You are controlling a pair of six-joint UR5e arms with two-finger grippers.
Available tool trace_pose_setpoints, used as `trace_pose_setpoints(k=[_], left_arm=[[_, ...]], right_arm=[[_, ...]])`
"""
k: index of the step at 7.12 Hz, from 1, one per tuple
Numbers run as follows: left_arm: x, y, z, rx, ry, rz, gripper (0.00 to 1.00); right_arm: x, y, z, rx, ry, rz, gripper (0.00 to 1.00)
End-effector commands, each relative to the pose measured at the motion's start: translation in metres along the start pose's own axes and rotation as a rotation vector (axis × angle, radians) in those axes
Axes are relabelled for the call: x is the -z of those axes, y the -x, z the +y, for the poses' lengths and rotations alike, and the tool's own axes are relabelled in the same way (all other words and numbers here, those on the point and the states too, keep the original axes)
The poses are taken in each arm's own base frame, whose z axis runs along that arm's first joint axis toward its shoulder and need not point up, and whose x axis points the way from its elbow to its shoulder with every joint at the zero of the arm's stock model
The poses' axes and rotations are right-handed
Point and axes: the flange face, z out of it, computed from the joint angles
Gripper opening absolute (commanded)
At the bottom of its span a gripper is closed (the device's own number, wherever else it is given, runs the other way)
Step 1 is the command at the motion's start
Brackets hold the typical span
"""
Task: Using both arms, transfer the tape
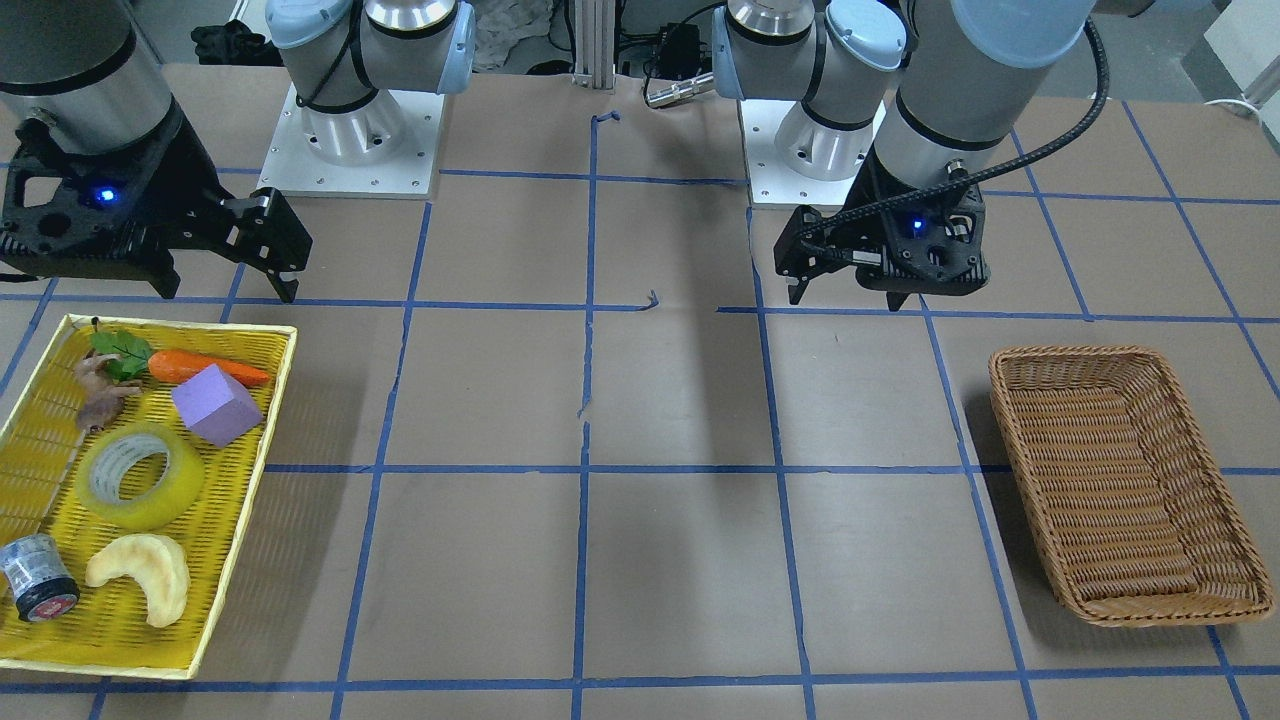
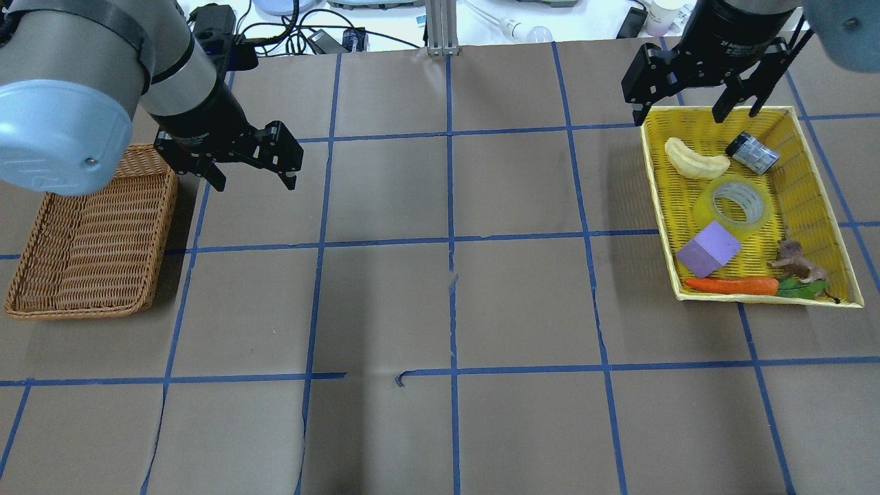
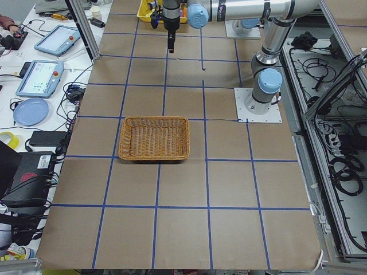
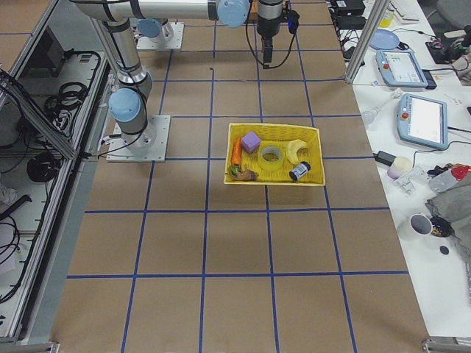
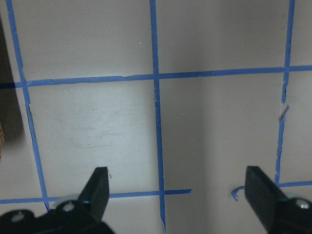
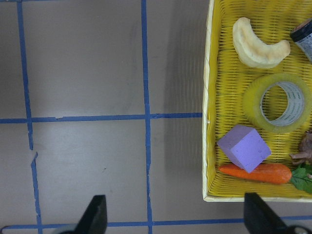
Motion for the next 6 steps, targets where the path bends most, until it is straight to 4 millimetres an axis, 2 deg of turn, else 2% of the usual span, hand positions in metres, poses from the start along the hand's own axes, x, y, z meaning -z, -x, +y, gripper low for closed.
trace_pose_setpoints(k=[1, 6], left_arm=[[-0.0018, 0.0001, 0.0046, 0.002, 0.038, 0.0, 1.0], [-0.0009, 0.0, 0.0042, 0.001, 0.035, 0.0, 1.0]], right_arm=[[-0.0014, 0.0, 0.0011, -0.001, 0.005, 0.0, 1.0], [-0.0061, -0.0044, -0.0073, -0.007, 0.013, 0.0, 1.0]])
